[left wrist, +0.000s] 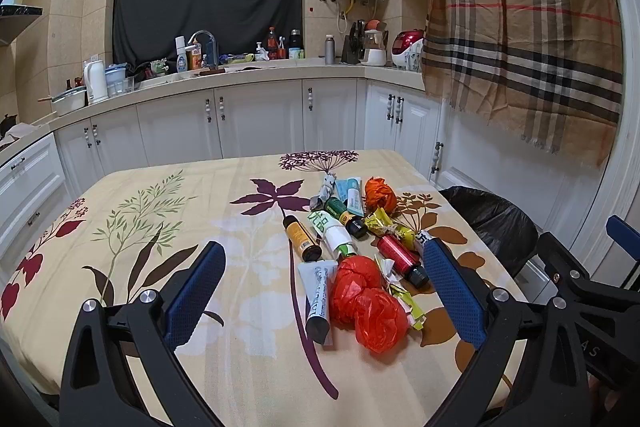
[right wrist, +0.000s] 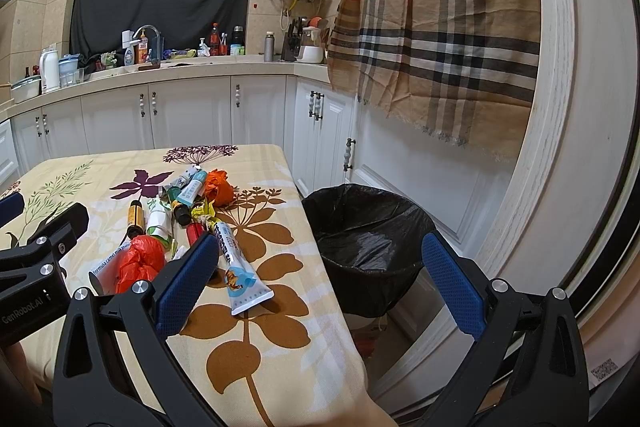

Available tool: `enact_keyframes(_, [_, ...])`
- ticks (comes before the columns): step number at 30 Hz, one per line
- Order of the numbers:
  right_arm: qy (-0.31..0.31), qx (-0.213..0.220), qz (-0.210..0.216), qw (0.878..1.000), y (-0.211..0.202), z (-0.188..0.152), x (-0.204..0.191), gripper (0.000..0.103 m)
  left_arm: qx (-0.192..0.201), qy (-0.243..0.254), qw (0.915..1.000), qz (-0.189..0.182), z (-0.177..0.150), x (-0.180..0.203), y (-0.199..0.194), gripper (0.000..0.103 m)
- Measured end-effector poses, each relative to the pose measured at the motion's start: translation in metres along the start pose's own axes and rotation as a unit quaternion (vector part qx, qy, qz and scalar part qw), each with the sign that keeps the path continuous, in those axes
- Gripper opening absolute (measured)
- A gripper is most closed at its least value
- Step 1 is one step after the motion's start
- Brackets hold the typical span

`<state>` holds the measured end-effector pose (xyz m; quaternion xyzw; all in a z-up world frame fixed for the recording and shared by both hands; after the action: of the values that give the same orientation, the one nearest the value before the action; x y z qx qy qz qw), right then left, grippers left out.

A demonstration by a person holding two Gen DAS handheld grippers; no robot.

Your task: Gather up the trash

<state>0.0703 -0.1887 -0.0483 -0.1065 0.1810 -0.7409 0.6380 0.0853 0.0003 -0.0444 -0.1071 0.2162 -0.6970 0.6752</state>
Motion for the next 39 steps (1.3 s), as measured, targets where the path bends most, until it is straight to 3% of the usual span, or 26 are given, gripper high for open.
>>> enact_keyframes(39, [0.001, -0.001, 0.0, 1.0, -0.0006, 0.0016, -0.0009, 0.099, -0.004, 0.002, 1.0, 0.0, -0.0071, -0.002, 0.001, 0.096])
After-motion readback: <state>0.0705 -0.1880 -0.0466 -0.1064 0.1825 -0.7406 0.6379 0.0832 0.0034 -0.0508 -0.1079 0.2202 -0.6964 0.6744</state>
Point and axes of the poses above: each gripper's, at about its wrist camera, not at the fingertips, and y roughly the way its jaws point, x to its right, z to its top, the point moved 10 cm from there along y, roughly the way its jaws point, and after that the axes turned 9 degrees about y, right-handed, at the moved point
